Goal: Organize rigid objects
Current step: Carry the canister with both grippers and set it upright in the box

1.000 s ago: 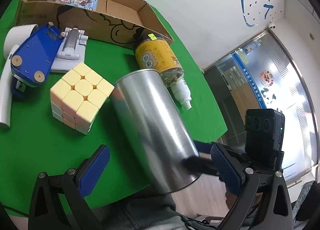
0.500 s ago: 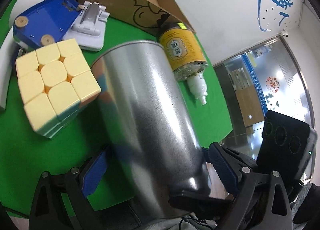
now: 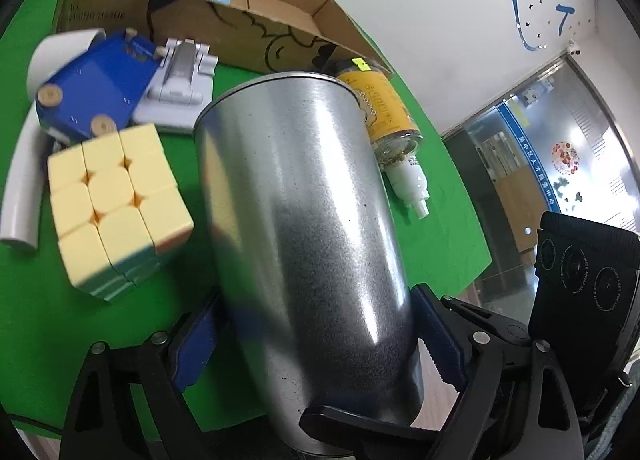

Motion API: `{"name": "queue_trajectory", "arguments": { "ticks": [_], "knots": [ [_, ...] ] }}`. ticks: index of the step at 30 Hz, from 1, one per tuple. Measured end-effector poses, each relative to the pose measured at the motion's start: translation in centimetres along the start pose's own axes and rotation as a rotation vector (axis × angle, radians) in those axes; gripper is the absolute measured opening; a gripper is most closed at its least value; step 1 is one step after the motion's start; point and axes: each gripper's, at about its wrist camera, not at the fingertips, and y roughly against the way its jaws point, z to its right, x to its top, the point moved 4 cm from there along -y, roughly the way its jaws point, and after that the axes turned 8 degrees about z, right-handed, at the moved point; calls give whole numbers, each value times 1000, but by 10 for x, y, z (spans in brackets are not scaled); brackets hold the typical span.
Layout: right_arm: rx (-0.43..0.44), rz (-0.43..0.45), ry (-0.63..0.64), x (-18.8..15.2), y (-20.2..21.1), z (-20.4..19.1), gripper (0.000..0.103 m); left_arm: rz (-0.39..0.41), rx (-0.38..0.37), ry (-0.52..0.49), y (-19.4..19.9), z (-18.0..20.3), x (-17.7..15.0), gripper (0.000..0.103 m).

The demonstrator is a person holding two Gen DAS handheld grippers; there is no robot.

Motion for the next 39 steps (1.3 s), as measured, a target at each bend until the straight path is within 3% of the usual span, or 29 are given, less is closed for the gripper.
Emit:
{"name": "queue_trajectory", "arguments": {
  "ticks": [10,23,39],
  "knots": [
    [43,121,60,31,15,-14,84,111,11,-71,36,15,30,87],
    [78,265,132,102,38,-29,84,223,20,-175,84,48,113,87],
    [72,275,165,179,30,-22,84,251,43,-203,81,61,198,87]
  ]
}}
